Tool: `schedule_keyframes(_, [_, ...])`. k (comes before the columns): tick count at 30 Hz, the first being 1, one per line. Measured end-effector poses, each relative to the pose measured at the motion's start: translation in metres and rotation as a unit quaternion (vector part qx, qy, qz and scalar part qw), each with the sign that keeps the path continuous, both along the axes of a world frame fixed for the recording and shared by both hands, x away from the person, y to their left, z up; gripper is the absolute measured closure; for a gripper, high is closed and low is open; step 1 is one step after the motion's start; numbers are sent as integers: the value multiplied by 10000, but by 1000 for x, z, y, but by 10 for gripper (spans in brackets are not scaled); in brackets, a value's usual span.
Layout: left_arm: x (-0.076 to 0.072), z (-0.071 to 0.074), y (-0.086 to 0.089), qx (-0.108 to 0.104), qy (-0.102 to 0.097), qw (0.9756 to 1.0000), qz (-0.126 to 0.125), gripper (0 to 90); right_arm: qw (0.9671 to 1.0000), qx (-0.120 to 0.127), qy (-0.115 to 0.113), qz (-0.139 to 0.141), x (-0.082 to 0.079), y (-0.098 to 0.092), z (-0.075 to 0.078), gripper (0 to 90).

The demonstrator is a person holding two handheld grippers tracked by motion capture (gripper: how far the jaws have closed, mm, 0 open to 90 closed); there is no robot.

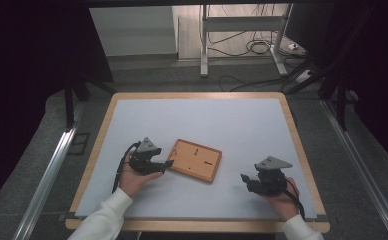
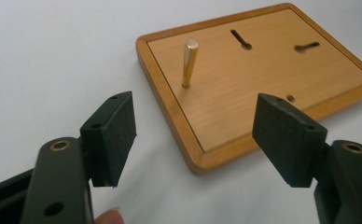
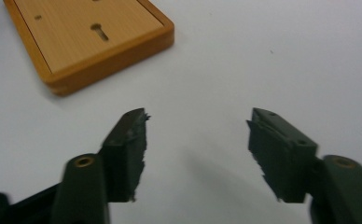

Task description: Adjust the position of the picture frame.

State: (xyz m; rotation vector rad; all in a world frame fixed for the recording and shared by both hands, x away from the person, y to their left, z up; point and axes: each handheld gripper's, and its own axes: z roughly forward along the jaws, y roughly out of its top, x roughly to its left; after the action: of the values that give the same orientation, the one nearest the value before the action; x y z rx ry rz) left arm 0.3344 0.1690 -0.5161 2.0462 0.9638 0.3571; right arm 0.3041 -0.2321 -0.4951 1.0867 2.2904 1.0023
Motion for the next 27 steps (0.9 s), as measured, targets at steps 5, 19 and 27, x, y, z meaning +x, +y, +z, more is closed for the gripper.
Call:
schedule_keyframes(5, [-5, -3, 2, 32, 27, 10000, -29, 299, 9999, 24, 33, 166, 24, 16, 4, 569])
schedule_keyframes(19, [-6, -5, 3, 68, 49, 10000, 10, 299, 9984, -12, 26, 563, 72, 55, 9, 898])
schedule_keyframes(27, [-8, -8, 0, 167, 71, 9998, -46, 306, 9977, -223, 124, 635, 98, 76, -6, 900])
